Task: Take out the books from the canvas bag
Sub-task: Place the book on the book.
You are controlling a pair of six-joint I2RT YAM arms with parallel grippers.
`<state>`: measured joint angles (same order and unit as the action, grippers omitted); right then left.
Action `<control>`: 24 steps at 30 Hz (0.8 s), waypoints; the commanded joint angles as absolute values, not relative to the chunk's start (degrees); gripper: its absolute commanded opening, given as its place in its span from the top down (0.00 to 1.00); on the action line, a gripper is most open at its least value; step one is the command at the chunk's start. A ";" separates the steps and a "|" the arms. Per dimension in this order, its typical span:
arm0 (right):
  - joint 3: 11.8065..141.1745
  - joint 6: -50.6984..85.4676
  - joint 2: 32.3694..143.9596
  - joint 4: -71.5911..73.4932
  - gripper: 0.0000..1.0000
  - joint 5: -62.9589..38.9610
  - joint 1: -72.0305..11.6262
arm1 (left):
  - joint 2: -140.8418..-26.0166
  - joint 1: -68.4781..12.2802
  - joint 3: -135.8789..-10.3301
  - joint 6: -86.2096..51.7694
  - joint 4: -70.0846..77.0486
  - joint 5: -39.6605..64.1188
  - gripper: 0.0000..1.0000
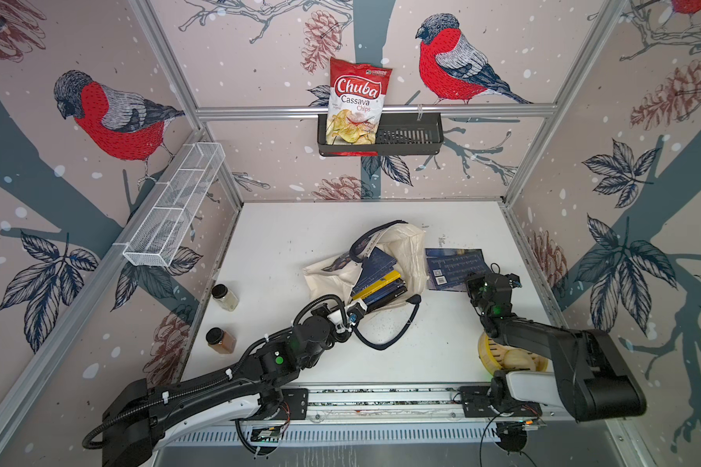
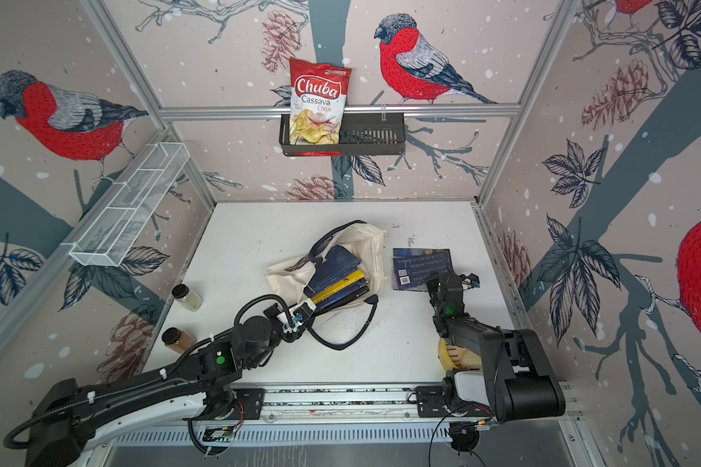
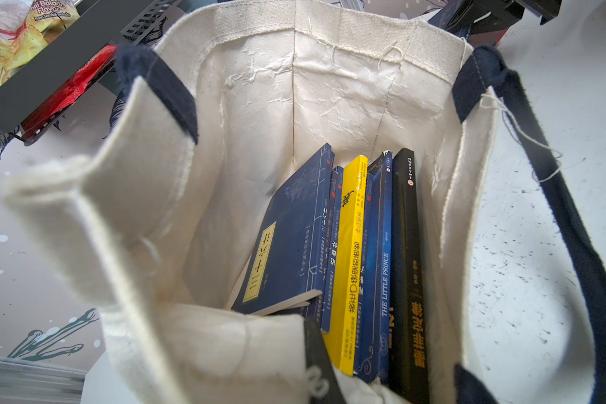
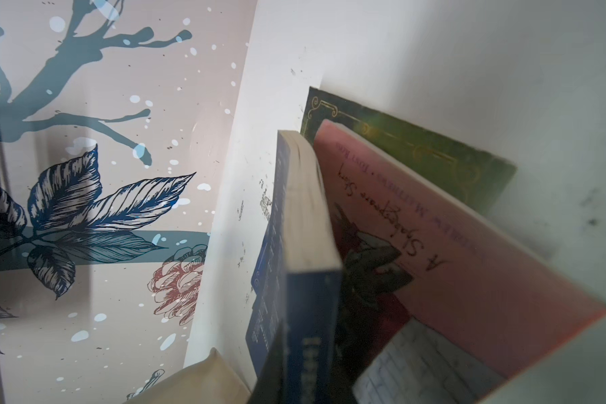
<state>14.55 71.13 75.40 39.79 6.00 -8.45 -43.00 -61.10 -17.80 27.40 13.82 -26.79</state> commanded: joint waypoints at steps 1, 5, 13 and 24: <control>14.08 73.35 74.99 40.44 0.74 8.65 -9.43 | -42.66 -61.11 -17.93 28.37 18.98 -25.66 1.00; 13.71 74.06 72.86 35.92 0.57 10.97 -10.11 | -42.72 -61.12 -18.02 28.31 18.98 -25.41 1.00; 12.57 75.06 66.62 27.68 0.32 12.46 -10.02 | -42.54 -61.16 -18.02 28.24 18.76 -25.27 1.00; 12.86 74.75 51.63 8.51 0.01 15.18 -9.59 | -43.15 -61.17 -17.84 28.80 19.17 -25.38 1.00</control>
<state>12.82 75.13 54.50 14.63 13.32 -9.67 -43.22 -61.10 -17.80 27.38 13.85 -25.93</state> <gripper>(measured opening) 0.965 0.053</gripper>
